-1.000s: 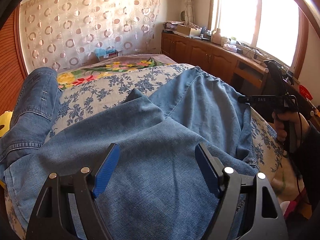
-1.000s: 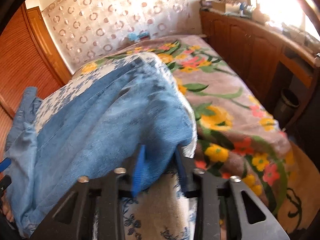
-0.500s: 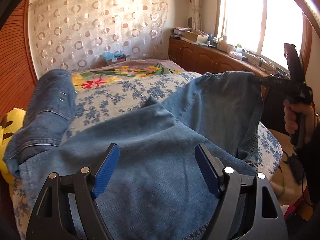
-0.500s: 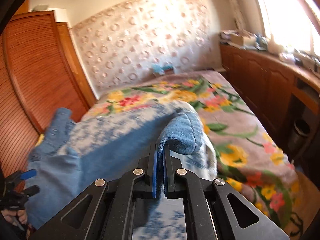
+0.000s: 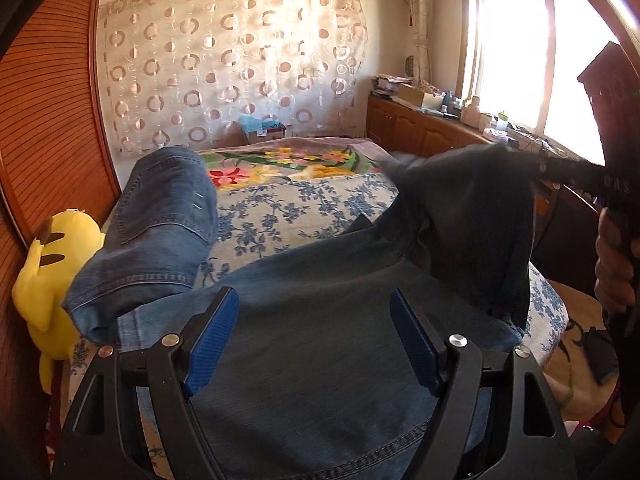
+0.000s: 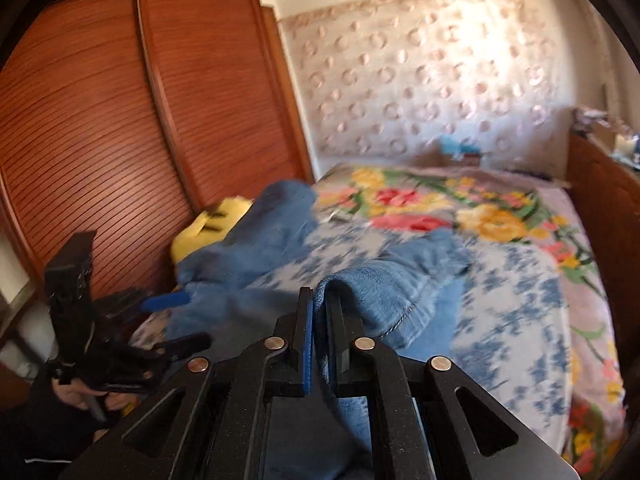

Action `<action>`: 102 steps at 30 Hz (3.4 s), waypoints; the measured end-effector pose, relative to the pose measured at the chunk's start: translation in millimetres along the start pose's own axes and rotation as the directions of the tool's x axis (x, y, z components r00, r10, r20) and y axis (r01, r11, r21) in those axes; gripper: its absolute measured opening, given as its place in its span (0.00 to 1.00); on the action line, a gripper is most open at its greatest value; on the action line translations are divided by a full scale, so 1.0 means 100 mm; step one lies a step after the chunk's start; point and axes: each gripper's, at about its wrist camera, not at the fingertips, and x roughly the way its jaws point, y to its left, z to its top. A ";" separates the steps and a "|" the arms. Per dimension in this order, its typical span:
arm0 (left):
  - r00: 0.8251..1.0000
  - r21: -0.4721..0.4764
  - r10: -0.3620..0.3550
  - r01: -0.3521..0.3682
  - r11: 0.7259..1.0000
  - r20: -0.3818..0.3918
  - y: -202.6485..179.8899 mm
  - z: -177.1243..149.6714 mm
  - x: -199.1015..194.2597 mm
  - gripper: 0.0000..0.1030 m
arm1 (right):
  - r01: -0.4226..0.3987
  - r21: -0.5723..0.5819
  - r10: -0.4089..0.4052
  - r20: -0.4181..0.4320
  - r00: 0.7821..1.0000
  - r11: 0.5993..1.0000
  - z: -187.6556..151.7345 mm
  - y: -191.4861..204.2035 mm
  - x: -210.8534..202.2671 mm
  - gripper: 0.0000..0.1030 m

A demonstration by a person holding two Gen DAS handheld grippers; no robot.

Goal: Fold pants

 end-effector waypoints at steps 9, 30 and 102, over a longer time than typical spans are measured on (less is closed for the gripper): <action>1.000 -0.008 -0.015 0.015 1.000 -0.018 0.00 -0.03 0.13 0.76 | 0.057 -0.022 -0.058 -0.054 0.997 0.998 -0.02 -0.04 0.17 0.30; 0.976 0.165 -0.111 0.142 0.976 -0.185 -0.87 -0.03 0.83 0.62 | 0.232 0.043 -0.222 -0.167 0.961 0.972 -0.42 -0.37 0.25 0.45; 0.963 -0.050 -0.067 0.056 0.997 -0.263 0.70 0.22 1.16 0.48 | 0.109 -0.084 -0.121 -0.148 0.982 0.991 -0.62 0.53 0.74 0.46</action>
